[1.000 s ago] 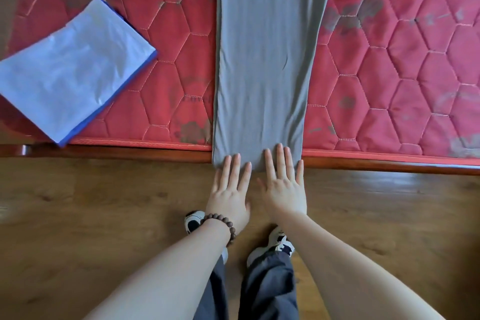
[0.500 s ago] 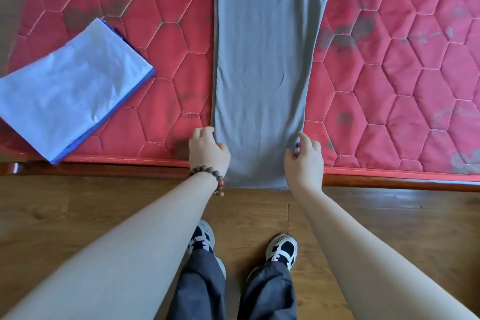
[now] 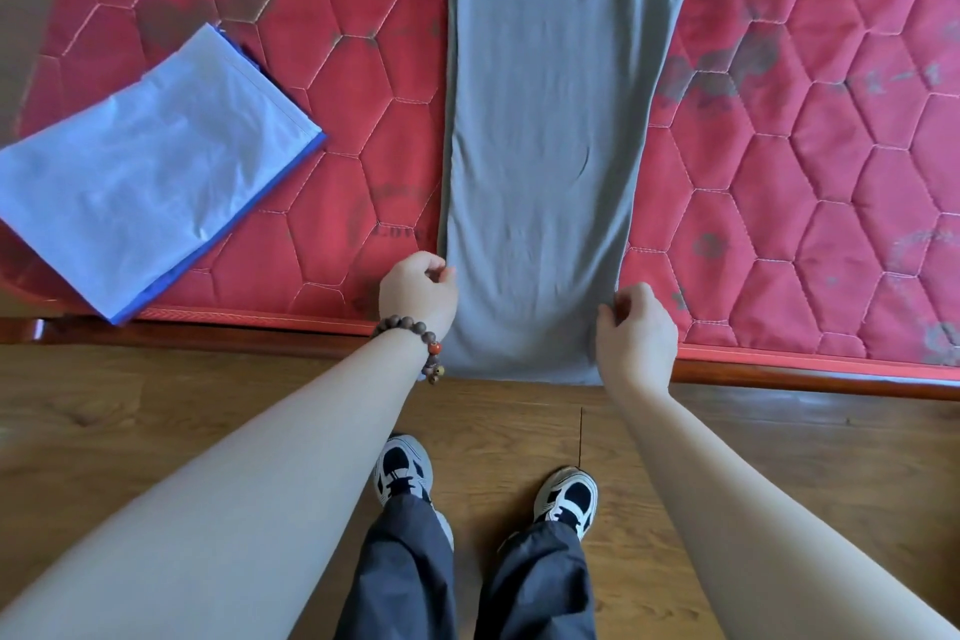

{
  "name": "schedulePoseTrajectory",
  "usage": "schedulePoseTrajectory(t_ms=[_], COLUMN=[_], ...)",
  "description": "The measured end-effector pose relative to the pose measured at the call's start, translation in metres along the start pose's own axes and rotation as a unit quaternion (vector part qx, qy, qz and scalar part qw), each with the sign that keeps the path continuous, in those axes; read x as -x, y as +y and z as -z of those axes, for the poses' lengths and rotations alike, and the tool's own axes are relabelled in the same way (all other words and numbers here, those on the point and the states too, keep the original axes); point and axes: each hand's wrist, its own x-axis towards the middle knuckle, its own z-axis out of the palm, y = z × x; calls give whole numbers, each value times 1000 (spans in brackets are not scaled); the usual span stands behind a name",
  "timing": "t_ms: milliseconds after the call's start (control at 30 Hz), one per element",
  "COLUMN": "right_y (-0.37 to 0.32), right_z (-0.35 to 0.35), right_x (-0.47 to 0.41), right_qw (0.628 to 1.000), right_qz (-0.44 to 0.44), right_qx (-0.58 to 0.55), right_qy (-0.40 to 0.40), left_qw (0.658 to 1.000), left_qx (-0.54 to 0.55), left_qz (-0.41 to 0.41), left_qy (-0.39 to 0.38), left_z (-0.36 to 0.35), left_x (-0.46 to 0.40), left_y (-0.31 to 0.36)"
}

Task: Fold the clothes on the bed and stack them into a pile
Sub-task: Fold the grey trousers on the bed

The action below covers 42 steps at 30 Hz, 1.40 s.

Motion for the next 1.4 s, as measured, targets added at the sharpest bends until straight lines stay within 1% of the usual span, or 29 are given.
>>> schedulePoseTrajectory(t_ms=[67,133,233,300,500,600,733,833,967,1100,1167,1267,1333,1400], right_y=[-2,-2,3,5,2,-3,-15,-29,-61,-93,-107,-115,-113,-109], right_z=[1,2,2,2,-2,0,9,14,16,16,18,19,20,20], right_x=[-2,-5,-15,-20,-21,-21,-24,-41,-96,-167,-199,-228,-235,-237], right_qw=[999,997,997,997,996,995,990,990,992,994,994,990,990,990], right_qz=[3,-5,-17,-17,-38,-49,-83,-85,-64,-26,-19,-34,-33,-21], right_qx=[-50,-74,-46,-24,-33,-22,3,-31,-89,-106,-106,-117,-105,-101], right_qy=[-6,-25,-59,-77,-72,-79,-114,-108,-56,-26,-33,-71,-90,-95], left_qw=[1000,999,997,997,999,998,993,993,996,999,999,997,995,994], left_qx=[6,-15,-53,-58,-22,-32,-24,0,26,39,37,2,12,27], left_qz=[1,-1,-1,2,29,22,27,22,6,1,14,43,42,42], left_qy=[-24,-46,-56,-51,-26,-59,-112,-119,-88,-12,20,61,90,102], left_z=[1,0,1,3,7,12,26,29,21,5,-2,-8,-9,-8], left_x=[-6,-12,-18,-20,-15,-18,-31,-54,-101,-152,-173,-190,-194,-196], left_y=[3,4,2,-1,-8,-3,11,32,71,111,126,130,125,119])
